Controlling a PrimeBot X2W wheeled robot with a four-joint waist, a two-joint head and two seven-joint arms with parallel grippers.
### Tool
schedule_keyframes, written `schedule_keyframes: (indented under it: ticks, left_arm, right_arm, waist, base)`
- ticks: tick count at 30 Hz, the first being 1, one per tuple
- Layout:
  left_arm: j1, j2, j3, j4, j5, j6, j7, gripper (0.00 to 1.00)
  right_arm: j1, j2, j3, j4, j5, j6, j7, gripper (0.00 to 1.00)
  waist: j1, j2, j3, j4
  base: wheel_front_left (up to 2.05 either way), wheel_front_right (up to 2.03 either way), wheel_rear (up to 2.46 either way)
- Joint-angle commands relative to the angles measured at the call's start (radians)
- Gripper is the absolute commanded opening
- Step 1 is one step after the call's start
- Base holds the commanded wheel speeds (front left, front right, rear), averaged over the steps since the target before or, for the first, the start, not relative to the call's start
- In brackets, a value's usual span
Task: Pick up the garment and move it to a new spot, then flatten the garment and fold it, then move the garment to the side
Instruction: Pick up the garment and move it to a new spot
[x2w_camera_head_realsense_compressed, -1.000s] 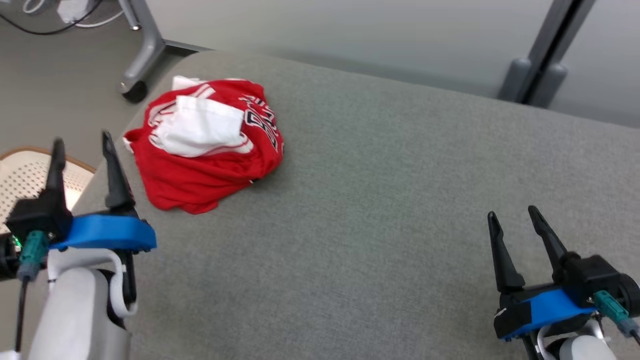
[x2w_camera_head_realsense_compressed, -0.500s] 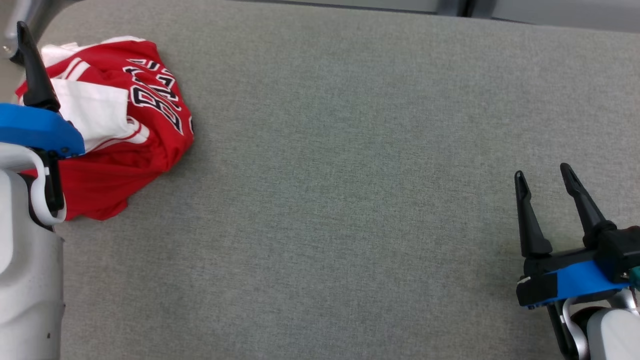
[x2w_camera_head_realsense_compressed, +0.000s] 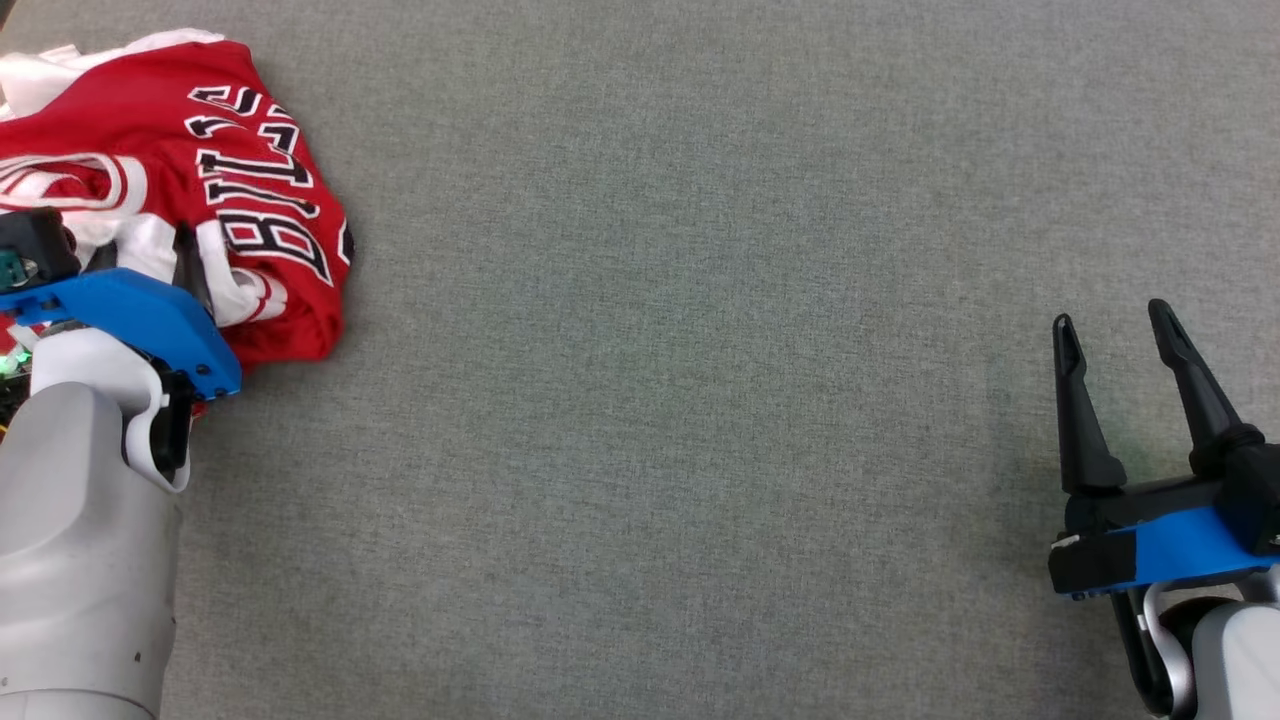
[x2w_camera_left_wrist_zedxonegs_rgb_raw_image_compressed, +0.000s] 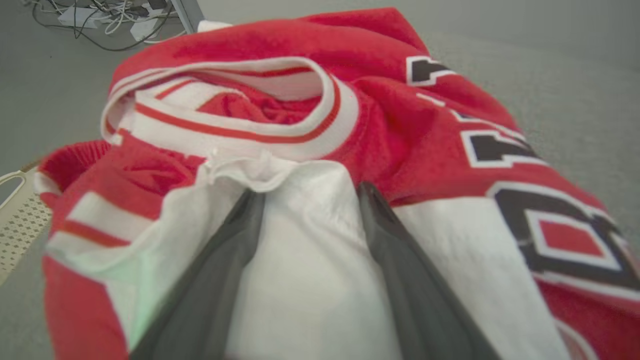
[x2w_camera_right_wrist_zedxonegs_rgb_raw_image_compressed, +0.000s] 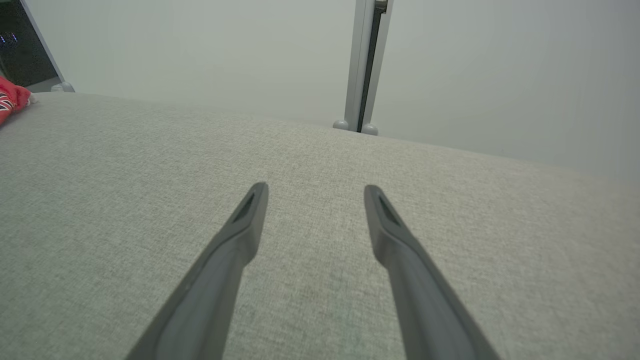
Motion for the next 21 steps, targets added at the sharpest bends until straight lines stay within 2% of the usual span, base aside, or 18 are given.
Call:
schedule_keyframes:
  ticks: [1, 5, 6, 7, 8, 21]
  left_arm:
    - [-0.017, 0.0, 0.001, 0.025, -0.009, -0.006, 0.018, 1.0]
    - [-0.032, -0.012, -0.006, 0.098, -0.025, -0.025, 0.042, 1.0]
    - [-0.038, -0.012, -0.007, 0.108, -0.026, -0.028, 0.037, 0.48]
    - [-0.043, -0.011, -0.007, 0.115, -0.028, -0.029, 0.022, 0.38]
    - [-0.048, -0.009, -0.009, 0.124, -0.027, -0.032, 0.012, 0.0]
    - [-0.125, 0.025, -0.046, 0.121, -0.003, -0.051, -0.173, 0.0]
  right_arm:
    - [-0.017, 0.001, 0.0, -0.003, -0.005, 0.002, 0.005, 1.0]
    - [-0.024, 0.0, 0.006, -0.002, -0.006, 0.002, 0.007, 1.0]
    - [-0.024, 0.001, 0.007, -0.002, -0.006, 0.002, 0.009, 1.0]
    - [-0.022, 0.002, 0.009, -0.002, -0.007, 0.002, 0.01, 1.0]
    - [-0.02, 0.004, 0.011, -0.001, -0.006, 0.002, 0.01, 1.0]
    - [0.004, 0.027, 0.018, 0.075, 0.017, 0.002, -0.032, 1.0]
  waist:
    - [-0.0001, 0.0, 0.0, 0.0]
    - [-0.0001, 0.0, -0.003, -0.002]
    - [-0.0001, 0.0, -0.004, -0.003]
    - [-0.0001, 0.0, -0.007, -0.004]
    - [-0.0001, 0.0, -0.011, -0.006]
    - [-0.0001, 0.0, -0.135, -0.035]
  base:
    - [0.0, 0.0, 0.0]
    - [0.0, 0.0, 0.0]
    - [0.0, 0.0, 0.0]
    - [0.0, 0.0, 0.0]
    - [0.0, 0.0, 0.0]
    - [0.0, 0.0, 0.0]
